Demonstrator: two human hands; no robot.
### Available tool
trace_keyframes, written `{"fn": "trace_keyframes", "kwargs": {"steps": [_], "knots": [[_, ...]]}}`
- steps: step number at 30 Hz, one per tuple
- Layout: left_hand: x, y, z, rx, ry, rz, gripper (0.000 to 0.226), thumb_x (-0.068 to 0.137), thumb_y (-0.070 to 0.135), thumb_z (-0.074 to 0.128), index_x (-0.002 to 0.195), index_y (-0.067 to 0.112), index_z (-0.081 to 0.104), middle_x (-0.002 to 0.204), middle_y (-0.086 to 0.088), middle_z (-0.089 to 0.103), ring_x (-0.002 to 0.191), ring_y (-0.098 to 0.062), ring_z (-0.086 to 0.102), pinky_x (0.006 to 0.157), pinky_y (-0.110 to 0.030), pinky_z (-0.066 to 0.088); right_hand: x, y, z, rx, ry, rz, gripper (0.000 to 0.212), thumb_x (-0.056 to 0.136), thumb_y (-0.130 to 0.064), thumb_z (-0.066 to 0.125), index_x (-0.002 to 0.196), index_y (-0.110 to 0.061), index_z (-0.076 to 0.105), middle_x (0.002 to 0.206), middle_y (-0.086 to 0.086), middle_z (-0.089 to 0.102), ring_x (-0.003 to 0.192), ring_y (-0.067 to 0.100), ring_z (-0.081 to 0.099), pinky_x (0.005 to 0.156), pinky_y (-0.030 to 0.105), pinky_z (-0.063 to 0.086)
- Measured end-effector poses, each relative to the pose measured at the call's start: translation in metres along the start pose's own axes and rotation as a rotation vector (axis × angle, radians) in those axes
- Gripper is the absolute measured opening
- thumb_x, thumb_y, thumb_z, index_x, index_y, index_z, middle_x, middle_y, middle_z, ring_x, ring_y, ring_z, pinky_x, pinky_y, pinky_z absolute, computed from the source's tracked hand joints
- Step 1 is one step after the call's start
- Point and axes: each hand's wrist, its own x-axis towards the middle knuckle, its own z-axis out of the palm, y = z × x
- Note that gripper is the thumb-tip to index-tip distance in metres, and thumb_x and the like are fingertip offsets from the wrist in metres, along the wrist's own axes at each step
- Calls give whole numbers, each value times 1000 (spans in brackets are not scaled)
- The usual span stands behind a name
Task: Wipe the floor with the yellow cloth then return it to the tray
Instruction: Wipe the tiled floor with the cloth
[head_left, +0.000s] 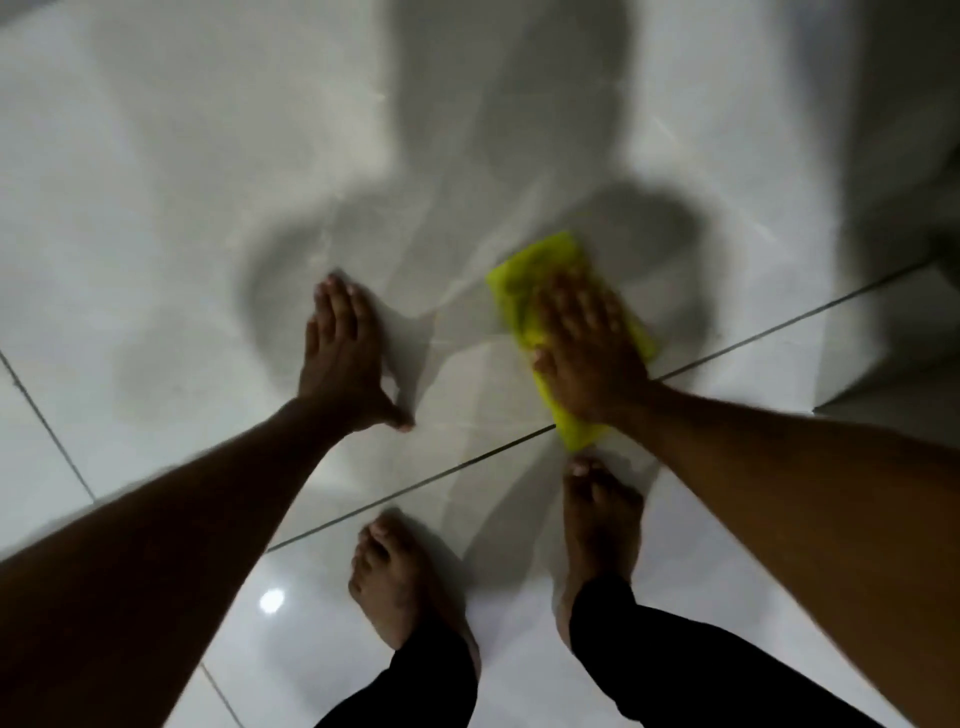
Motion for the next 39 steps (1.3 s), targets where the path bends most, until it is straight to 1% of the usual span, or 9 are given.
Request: {"fn": "trace_keyframes", "kwargs": {"steps": [4,8,12,18,22,25,29,33,39], "knots": [[2,-8,6,12,18,6,174,27,67,86,146,1,-22,156,-26,-26,144,-39,-25,119,-52,-3,63,-50,-4,90,51,523,72,91,-42,36,152,-6,23,160,22,22,147,45,18,117,60,16],[4,-11,9,50,20,11,174,26,71,83,146,0,-21,156,-27,-23,144,-40,-23,120,-50,-1,25,-102,11,60,-29,29,68,94,-40,40,153,-10,22,162,17,19,150,41,12,119,60,15],[1,-11,6,81,12,17,173,29,74,81,145,-1,-23,156,-29,-23,144,-40,-24,119,-48,-6,-12,-5,-2,-67,-53,-395,62,97,-34,45,152,-12,28,158,17,30,146,40,25,115,58,29],[10,-21,12,135,43,41,177,22,85,71,143,3,-29,154,-28,-27,140,-39,-32,116,-47,-13,99,-15,-17,56,42,453,73,96,-45,32,154,-6,12,161,25,13,148,47,10,119,61,13],[9,-26,15,146,40,49,175,23,89,66,143,3,-28,154,-26,-29,141,-38,-31,119,-47,-8,28,-114,15,62,-39,-41,71,93,-41,42,154,-12,18,163,15,15,150,40,9,119,59,15],[9,-26,13,147,43,62,174,25,90,64,143,3,-29,151,-23,-35,141,-37,-32,120,-47,-7,-26,-31,17,-61,-30,-399,68,94,-40,44,154,-19,21,161,13,25,149,36,19,119,56,21],[11,-28,13,144,60,70,174,25,90,65,144,3,-29,153,-23,-33,141,-37,-33,119,-46,-8,-12,72,1,-147,-22,89,72,95,-44,36,155,-13,10,157,22,29,146,43,23,115,60,26],[12,-29,16,135,75,86,174,24,92,62,145,4,-26,154,-23,-30,142,-36,-31,119,-46,-8,43,-47,4,92,75,651,70,93,-42,39,152,-8,24,160,23,20,147,46,15,117,62,17],[8,-34,14,147,83,105,169,29,94,57,146,3,-25,154,-22,-31,143,-35,-30,121,-44,-5,-11,-18,10,-23,-77,-435,69,91,-43,46,154,-26,21,164,5,19,151,30,17,121,54,17]]}}
